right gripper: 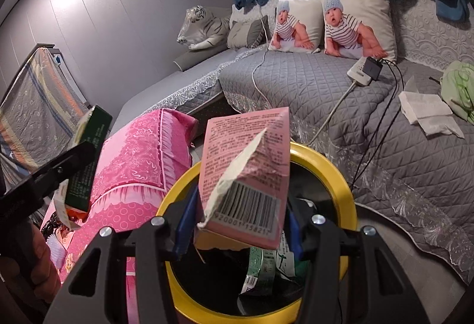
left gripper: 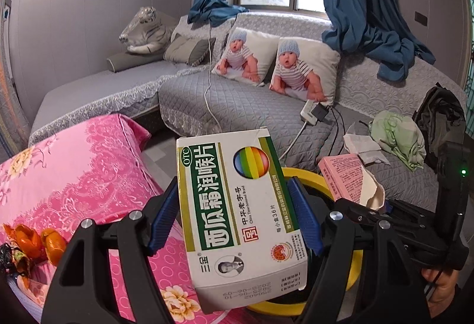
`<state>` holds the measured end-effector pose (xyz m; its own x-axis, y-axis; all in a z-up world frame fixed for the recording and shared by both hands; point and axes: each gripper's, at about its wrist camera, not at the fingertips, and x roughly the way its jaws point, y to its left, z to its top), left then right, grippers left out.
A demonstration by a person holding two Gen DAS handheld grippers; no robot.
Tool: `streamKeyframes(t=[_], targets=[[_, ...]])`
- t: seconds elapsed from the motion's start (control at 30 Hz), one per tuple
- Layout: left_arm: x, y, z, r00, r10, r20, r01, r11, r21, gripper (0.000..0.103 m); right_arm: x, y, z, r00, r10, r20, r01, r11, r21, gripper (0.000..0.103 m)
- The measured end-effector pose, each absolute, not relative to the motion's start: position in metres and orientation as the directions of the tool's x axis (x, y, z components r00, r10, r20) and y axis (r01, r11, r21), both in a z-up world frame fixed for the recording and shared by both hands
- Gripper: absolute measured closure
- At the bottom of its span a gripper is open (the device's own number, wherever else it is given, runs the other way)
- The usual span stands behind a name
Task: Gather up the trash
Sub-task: 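Carry the medicine box and pink box over the yellow bin and open both grippers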
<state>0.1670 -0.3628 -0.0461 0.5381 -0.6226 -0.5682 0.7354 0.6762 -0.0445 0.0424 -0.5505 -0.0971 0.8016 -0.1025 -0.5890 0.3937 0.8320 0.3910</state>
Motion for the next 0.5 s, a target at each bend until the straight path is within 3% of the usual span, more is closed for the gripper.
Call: streamKeyframes(t=[0.43, 0.5], targets=[[0.179, -0.388, -0.072, 0.484, -0.6, -0.637, 0.735, 0.674, -0.077, 0.035, 0.044, -0.559, -0.104, 0.78, -0.104, -0.617, 0.423, 0.813, 0.399, 0.054], [0.184, -0.389, -0.074, 0.482, -0.591, -0.647, 0.726, 0.683, -0.084, 0.033, 0.044, -0.564, -0.105, 0.779, -0.107, -0.617, 0.435, 0.802, 0.41, 0.05]])
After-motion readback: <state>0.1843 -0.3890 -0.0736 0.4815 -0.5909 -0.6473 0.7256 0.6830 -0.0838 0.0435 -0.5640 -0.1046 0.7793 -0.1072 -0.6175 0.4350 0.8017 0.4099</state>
